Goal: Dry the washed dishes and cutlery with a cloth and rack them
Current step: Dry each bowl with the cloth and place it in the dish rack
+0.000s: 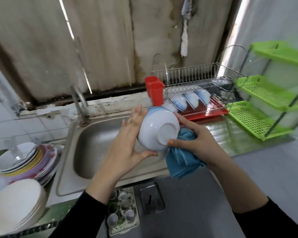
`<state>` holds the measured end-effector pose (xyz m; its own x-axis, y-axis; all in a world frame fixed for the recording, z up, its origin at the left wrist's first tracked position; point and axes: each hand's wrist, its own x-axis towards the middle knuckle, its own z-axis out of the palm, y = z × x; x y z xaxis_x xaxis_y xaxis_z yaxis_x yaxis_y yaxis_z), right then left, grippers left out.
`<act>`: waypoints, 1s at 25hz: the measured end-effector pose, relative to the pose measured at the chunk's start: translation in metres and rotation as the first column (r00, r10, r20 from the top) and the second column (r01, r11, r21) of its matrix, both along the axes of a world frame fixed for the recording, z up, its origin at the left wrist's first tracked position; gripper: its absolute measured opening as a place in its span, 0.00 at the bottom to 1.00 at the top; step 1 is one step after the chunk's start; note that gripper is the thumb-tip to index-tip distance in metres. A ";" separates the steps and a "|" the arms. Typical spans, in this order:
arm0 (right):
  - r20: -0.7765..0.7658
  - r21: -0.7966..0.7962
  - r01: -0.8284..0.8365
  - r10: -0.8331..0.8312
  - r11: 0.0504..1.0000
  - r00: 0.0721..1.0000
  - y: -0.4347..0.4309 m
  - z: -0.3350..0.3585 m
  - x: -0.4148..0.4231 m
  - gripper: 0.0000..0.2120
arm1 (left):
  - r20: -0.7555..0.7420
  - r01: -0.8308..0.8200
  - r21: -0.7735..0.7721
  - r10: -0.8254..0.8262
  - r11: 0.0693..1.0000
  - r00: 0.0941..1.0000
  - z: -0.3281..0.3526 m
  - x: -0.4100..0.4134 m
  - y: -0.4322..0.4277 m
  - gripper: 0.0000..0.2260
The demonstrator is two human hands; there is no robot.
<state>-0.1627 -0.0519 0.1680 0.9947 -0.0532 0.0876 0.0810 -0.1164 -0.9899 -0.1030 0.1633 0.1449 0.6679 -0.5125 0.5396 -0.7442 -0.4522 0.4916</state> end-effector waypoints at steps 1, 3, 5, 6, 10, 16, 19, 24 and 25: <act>0.011 -0.071 0.006 -0.005 0.997 1.000 -0.012 0.000 0.002 0.44 | 0.009 0.017 0.001 -0.017 1.000 1.000 -0.001 0.008 -0.011 0.49; 0.029 -0.247 0.027 -0.021 0.969 0.999 -0.035 -0.001 0.007 0.50 | 0.001 0.040 -0.003 -0.040 0.999 0.999 -0.004 0.025 -0.035 0.50; 0.039 -0.400 0.106 -0.099 0.910 0.994 -0.057 -0.003 0.013 0.53 | -0.027 0.069 -0.013 -0.069 0.998 0.997 -0.007 0.045 -0.062 0.50; 0.057 -0.466 0.154 -0.144 0.871 0.988 -0.065 -0.004 0.017 0.54 | -0.035 0.098 -0.025 -0.099 0.995 0.994 -0.009 0.054 -0.075 0.50; 0.115 -0.551 0.275 -0.254 0.788 0.960 -0.091 -0.017 0.042 0.52 | 0.000 0.227 -0.083 -0.228 0.970 0.974 -0.020 0.094 -0.117 0.48; 0.134 -0.444 0.349 -0.324 0.825 0.937 -0.129 -0.041 0.079 0.50 | 0.017 0.238 -0.106 -0.237 0.966 0.971 -0.043 0.138 -0.161 0.47; 0.107 -0.414 0.354 -0.341 0.839 0.934 -0.154 -0.050 0.094 0.49 | -0.020 0.258 -0.127 -0.263 0.958 0.965 -0.052 0.155 -0.187 0.46; 0.116 -0.359 0.308 -0.285 0.881 0.951 -0.201 -0.058 0.112 0.46 | -0.110 0.233 -0.180 -0.255 0.956 0.961 -0.058 0.169 -0.235 0.45; 0.135 -0.354 0.289 -0.257 0.889 0.957 -0.211 -0.059 0.116 0.43 | -0.146 0.213 -0.194 -0.243 0.958 0.959 -0.058 0.172 -0.246 0.45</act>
<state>-0.0465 -0.2626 0.1094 0.9339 -0.2696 0.2346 0.0730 -0.4985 -0.8638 0.0694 -0.0827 0.0870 0.6321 -0.5695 0.5255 -0.7182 -0.1761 0.6732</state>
